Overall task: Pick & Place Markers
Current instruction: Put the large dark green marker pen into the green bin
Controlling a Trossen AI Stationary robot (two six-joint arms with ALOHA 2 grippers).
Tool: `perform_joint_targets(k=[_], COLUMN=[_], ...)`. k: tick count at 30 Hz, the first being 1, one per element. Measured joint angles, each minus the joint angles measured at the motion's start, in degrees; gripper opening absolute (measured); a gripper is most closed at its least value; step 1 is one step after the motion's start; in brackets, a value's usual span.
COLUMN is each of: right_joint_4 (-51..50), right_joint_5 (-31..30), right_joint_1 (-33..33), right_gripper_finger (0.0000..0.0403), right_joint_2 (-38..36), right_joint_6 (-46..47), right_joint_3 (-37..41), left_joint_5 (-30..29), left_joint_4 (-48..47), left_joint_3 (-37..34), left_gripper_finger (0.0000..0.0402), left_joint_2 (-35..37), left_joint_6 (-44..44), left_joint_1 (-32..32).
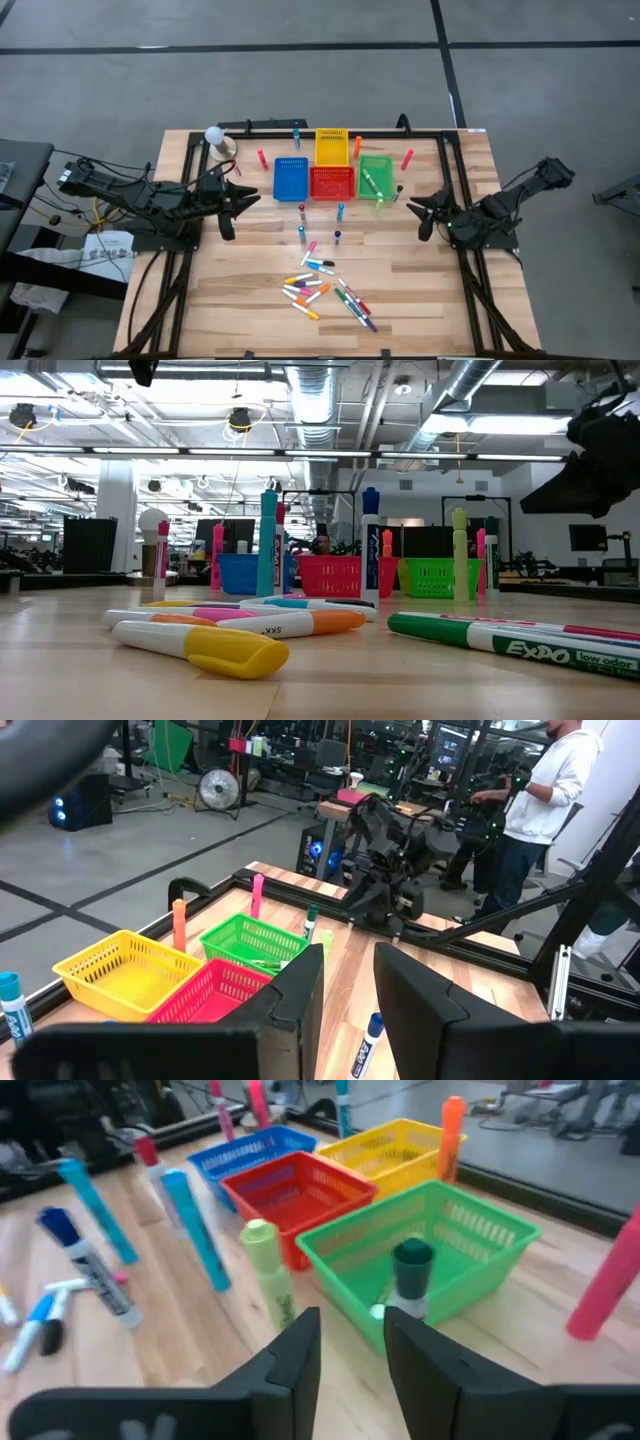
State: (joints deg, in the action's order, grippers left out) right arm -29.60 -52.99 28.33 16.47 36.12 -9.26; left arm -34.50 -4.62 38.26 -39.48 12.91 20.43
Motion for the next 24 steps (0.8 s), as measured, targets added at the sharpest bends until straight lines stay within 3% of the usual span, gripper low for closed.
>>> perform_joint_targets(k=[11, 24], right_joint_4=[3.2, 4.3], right_joint_5=[10.2, 16.5], right_joint_1=[-11.3, -20.0], right_gripper_finger=[0.0186, 0.0197], right_joint_2=[0.0, 0.0], right_joint_6=[-7.4, -11.4], right_joint_3=[0.0, 0.0], left_joint_5=[0.0, 0.0], left_joint_4=[0.0, 0.0], left_joint_3=[0.0, 0.0], left_gripper_finger=[0.0091, 0.0091], left_joint_2=[0.0, 0.0], left_joint_6=[0.0, 0.0], left_joint_1=[0.0, 0.0])
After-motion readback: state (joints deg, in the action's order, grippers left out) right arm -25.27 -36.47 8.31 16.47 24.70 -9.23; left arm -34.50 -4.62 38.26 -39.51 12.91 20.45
